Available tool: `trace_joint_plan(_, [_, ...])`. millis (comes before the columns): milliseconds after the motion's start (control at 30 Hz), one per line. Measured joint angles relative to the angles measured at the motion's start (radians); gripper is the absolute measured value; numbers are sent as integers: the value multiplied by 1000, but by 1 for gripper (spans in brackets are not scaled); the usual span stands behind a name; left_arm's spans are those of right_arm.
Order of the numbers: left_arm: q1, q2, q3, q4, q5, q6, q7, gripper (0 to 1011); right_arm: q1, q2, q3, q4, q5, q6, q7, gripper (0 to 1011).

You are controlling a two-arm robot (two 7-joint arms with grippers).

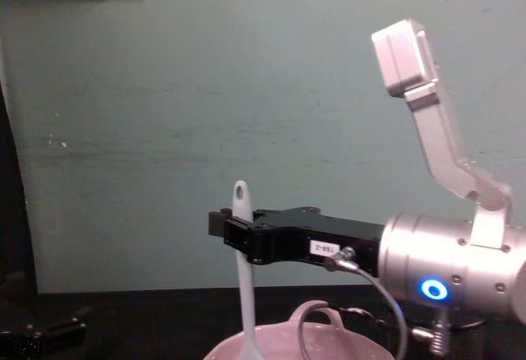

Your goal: Use the one hand to pick up the spoon and stir the clear water in the bowl.

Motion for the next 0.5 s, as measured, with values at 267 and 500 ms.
trace_joint_plan(267, [0,0,0,0,0,0,0,1011,61,-51,-10,96,2,-25,9,120])
trace_joint_plan(500, [0,0,0,0,0,0,0,1011,96,-66,1,158,2,-35,8,120])
